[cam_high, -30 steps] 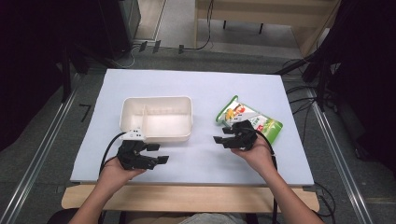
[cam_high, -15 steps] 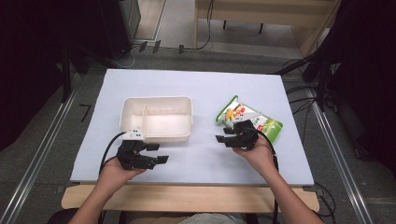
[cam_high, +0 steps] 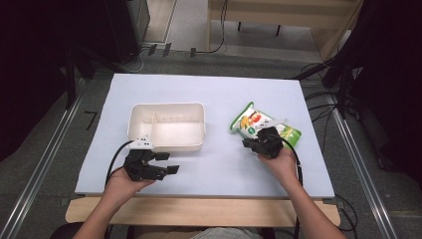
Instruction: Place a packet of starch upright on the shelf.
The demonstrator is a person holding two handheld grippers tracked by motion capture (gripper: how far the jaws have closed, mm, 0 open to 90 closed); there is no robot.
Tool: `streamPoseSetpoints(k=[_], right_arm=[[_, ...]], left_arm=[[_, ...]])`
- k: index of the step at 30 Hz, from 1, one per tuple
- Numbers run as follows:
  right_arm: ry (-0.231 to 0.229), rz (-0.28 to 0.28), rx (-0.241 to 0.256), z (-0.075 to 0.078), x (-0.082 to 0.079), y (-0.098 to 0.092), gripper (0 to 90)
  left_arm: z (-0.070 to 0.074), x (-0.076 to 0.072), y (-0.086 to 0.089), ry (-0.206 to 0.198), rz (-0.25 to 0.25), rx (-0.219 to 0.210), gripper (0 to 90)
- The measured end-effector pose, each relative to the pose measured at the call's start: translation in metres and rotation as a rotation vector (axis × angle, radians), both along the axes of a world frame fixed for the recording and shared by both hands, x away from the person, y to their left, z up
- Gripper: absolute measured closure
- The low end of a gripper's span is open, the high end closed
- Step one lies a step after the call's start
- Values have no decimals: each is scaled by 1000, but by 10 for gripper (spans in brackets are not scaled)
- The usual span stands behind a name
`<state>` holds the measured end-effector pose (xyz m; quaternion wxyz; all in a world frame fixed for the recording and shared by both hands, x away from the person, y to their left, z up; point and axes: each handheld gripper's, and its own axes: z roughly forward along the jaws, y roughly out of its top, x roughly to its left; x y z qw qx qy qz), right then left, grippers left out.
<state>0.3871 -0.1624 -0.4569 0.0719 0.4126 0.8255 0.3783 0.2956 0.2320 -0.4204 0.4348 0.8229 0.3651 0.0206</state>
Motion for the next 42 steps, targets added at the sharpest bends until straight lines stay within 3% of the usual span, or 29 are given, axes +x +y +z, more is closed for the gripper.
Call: streamPoseSetpoints(k=[1,5,9,16,19,27,34,38,40,42], right_arm=[[30,-6,-4,-5,2,-2,900],[56,-35,-49,-12,7,-4,900],[77,-56,-27,-14,10,-10,900],[83,-72,-35,-14,12,-18,900],[105,-95,-26,-14,16,-29,900],[105,-108,-40,-14,22,-45,900],[107,-162,-62,-13,28,-63,900],[121,-160,-58,-5,30,-67,900],[68,-140,-43,16,32,-61,900],[53,-142,-33,20,33,-59,900]], left_arm=[[0,0,0,0,1,0,336],[0,0,0,0,1,-1,336],[1,0,1,-1,-1,1,336],[1,0,2,0,-3,-5,336],[1,0,1,0,1,-6,336],[2,-1,2,-1,1,-7,336],[2,-1,3,-1,8,-8,336],[2,-2,4,-3,13,-8,336],[2,-1,7,-4,23,-7,336],[2,-1,7,-4,29,-12,336]])
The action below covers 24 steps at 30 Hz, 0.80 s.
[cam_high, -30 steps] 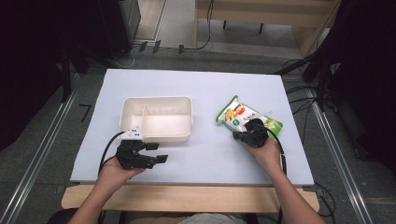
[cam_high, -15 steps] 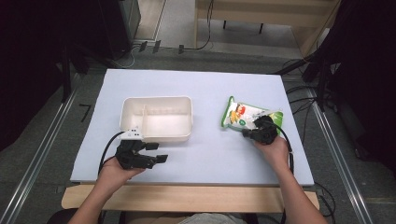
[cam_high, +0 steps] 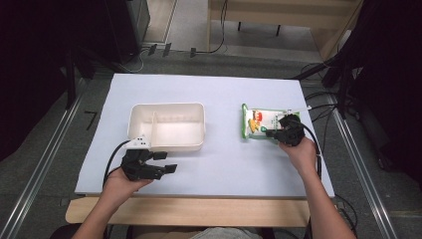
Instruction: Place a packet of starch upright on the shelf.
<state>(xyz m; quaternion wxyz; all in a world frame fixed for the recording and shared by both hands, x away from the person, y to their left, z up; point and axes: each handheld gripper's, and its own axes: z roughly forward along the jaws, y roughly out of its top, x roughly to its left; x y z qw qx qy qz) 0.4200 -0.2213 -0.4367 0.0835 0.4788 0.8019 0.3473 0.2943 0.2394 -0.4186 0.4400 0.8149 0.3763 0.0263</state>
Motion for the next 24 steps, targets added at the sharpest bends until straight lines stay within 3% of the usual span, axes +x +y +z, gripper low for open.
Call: streamPoseSetpoints(k=[1,5,6,7,8,10,11,12,13,14,15,18,24], right_arm=[[-5,-1,17,5,2,3,900],[-13,0,5,17,19,22,900],[-17,-2,-4,22,33,31,900],[-17,-2,-4,22,33,31,900],[-17,-6,-7,25,51,38,900],[-12,-13,-7,27,60,40,900],[1,-25,-9,28,78,43,900],[1,-25,-9,28,78,43,900],[14,-54,-14,27,96,45,900],[14,-54,-14,27,96,45,900],[34,-79,2,23,108,45,900],[69,-119,3,11,122,46,900],[145,-128,-40,-11,134,53,900]], left_arm=[[0,0,1,0,-1,-4,336],[0,-2,2,-3,5,-1,336],[0,-2,3,-1,3,-2,335],[0,-2,3,0,5,0,335],[-1,-4,3,-1,8,-1,336],[0,-4,4,-3,6,0,336],[0,-6,6,-5,7,-2,336],[0,-6,6,-5,7,-2,336],[0,-7,7,-5,11,0,336],[0,-7,7,-5,11,0,336],[-1,-9,8,-3,17,3,336],[-1,-11,9,-4,20,5,336],[-2,-13,12,-4,31,5,336]])
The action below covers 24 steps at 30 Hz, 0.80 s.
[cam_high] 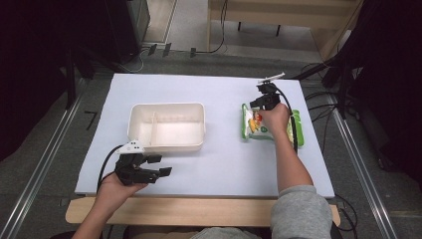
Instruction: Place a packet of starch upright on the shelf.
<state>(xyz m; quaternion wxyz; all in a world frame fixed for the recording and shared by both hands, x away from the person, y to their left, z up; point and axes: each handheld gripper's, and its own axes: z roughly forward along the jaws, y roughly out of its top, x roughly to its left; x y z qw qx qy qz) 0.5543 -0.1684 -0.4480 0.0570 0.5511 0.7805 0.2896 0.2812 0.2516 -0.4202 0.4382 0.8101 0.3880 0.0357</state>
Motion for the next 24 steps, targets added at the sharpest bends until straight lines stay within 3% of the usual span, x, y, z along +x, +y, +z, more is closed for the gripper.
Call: streamPoseSetpoints(k=[5,7,10,17,20,24], right_arm=[[13,18,7,-7,-4,10,900],[27,41,26,-7,-8,12,900],[19,93,8,-6,-18,21,900],[60,163,15,-4,-35,32,900],[43,190,10,-3,-43,34,900],[38,227,40,-3,-59,34,900]], left_arm=[[0,0,0,-1,3,0,336],[0,0,0,1,2,5,336],[0,0,-1,-1,-2,6,336],[0,1,-1,-2,-1,-3,336],[0,1,-2,-3,-3,-1,336],[0,1,-2,-2,-1,5,336]])
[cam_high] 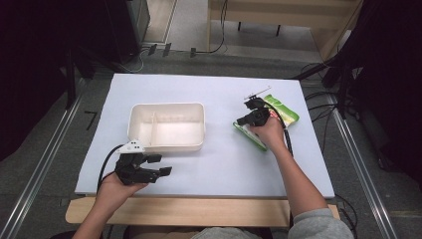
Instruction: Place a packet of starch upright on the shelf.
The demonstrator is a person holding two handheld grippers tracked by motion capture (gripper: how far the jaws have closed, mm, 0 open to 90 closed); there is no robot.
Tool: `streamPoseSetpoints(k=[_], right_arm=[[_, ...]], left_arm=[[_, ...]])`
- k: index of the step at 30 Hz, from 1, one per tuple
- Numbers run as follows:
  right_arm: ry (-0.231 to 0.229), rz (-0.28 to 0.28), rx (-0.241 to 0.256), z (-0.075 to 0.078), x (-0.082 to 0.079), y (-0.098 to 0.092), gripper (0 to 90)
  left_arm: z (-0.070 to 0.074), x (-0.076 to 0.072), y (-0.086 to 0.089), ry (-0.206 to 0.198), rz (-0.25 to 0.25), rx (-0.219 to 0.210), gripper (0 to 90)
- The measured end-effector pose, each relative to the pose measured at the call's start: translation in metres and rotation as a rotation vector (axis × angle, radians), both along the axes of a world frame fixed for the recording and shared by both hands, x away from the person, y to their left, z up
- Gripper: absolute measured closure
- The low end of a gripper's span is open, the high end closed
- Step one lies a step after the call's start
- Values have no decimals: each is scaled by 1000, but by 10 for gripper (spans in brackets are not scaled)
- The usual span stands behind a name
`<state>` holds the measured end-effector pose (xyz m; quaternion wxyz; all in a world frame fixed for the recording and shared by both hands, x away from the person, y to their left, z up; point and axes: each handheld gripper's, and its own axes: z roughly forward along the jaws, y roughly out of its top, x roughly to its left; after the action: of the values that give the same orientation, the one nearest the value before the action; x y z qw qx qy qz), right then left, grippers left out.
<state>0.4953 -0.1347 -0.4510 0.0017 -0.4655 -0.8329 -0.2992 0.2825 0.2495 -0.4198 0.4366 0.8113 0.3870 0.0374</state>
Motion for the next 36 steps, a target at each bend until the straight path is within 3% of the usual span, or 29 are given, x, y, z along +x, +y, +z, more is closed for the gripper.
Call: streamPoseSetpoints(k=[12,15,19,36], right_arm=[[-5,75,20,1,-35,-4,900],[-1,83,56,-1,-45,-11,900],[-12,102,62,-3,-53,-14,900],[2,111,85,-6,-69,-29,900]], left_arm=[[1,1,-1,-9,4,0,336],[2,2,-2,-13,-2,0,336],[2,4,-5,-12,-17,-6,336],[4,12,-11,-19,-44,-15,336]])
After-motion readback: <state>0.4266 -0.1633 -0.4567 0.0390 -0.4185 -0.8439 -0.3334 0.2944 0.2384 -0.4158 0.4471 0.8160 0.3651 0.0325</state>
